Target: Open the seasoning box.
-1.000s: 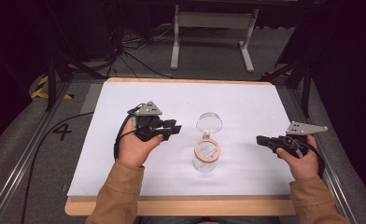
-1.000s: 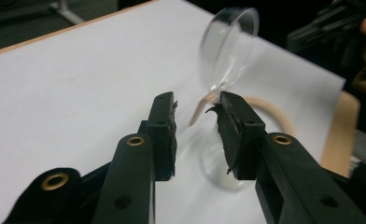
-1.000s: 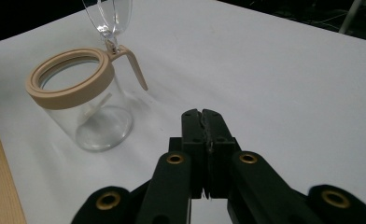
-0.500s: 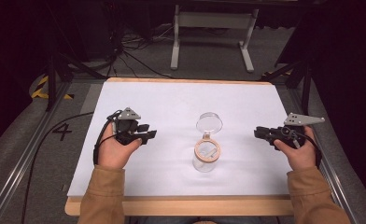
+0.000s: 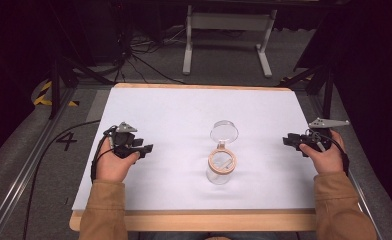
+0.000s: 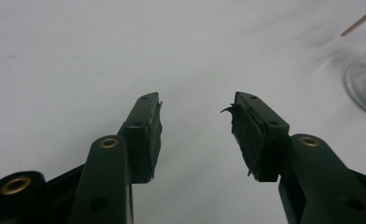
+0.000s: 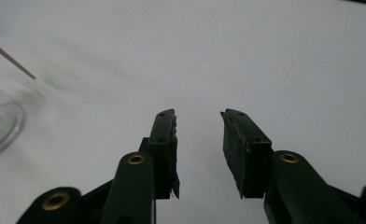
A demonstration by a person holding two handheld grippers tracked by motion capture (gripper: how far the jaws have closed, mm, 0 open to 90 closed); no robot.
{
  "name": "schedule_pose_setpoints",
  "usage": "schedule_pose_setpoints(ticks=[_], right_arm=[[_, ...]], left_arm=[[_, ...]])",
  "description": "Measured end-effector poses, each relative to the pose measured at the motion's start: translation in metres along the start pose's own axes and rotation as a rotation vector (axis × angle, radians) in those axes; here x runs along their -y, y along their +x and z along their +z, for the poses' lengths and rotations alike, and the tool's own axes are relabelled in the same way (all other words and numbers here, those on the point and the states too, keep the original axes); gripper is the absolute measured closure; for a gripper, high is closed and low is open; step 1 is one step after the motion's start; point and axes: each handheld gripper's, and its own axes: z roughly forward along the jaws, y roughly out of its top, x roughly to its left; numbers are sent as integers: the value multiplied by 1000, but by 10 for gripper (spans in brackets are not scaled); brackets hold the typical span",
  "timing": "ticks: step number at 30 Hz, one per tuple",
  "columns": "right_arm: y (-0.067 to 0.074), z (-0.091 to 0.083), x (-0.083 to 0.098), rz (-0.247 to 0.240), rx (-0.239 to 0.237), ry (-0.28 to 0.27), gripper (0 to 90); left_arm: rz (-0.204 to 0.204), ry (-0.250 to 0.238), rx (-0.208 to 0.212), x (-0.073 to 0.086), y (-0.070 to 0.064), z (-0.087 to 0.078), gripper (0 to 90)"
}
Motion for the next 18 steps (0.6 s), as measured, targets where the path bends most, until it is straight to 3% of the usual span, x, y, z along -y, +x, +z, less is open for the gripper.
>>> schedule_pose_setpoints(ticks=[4, 6, 14, 18], right_arm=[[-8, 9, 7, 45, -30, 23, 599], [-9, 14, 10, 55, -46, 27, 590], [-7, 34, 21, -1, -25, 83, 572], [-4, 40, 25, -46, 9, 76, 556]], left_arm=[[-57, 10, 36, 9, 11, 14, 531], [-66, 18, 30, 12, 15, 19, 524], [-43, 18, -8, 25, 27, 37, 524], [-55, -16, -4, 27, 29, 38, 517]])
